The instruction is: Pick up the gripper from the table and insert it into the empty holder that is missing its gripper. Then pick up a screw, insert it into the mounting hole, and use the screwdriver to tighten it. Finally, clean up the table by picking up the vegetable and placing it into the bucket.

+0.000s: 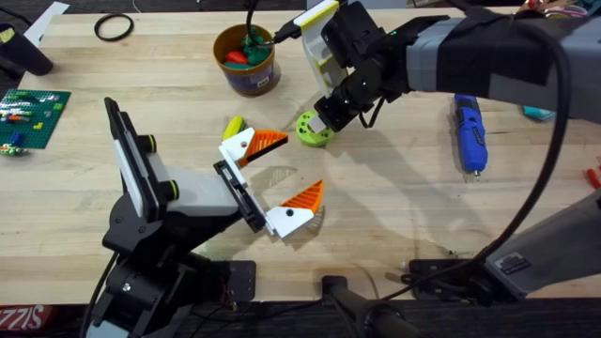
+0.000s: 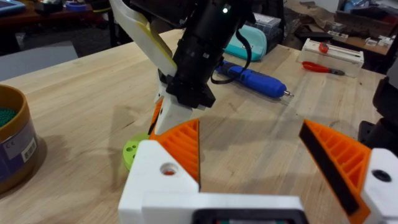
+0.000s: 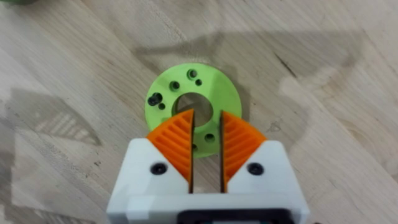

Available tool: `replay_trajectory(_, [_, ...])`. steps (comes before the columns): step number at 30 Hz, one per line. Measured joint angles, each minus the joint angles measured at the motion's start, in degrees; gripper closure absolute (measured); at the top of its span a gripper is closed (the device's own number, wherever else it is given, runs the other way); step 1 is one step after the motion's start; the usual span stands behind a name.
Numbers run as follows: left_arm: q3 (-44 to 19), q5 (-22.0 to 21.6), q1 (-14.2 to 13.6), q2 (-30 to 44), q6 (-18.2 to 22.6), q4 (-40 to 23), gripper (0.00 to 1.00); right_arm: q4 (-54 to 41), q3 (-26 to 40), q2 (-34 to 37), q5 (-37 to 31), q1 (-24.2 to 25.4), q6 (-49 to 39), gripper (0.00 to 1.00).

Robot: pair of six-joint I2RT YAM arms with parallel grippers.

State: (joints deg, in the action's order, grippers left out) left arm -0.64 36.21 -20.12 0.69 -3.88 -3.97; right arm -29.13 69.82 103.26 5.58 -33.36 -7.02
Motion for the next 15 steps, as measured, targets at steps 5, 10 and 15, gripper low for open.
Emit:
replay_trajectory(5, [0.0, 0.0, 0.0, 0.0, 0.0, 0.2, 0.016, -0.4, 0.0, 0.0, 0.0, 0.0, 0.0, 0.783])
replay_trajectory(10, [0.0, 0.0, 0.0, 0.0, 0.0, 0.2, 0.016, -0.8, 0.0, 0.0, 0.0, 0.0, 0.1, 0.783])
replay_trajectory(15, [0.0, 0.0, 0.0, 0.0, 0.0, 0.2, 0.016, -1.1, 0.0, 0.0, 0.0, 0.0, 0.2, 0.783])
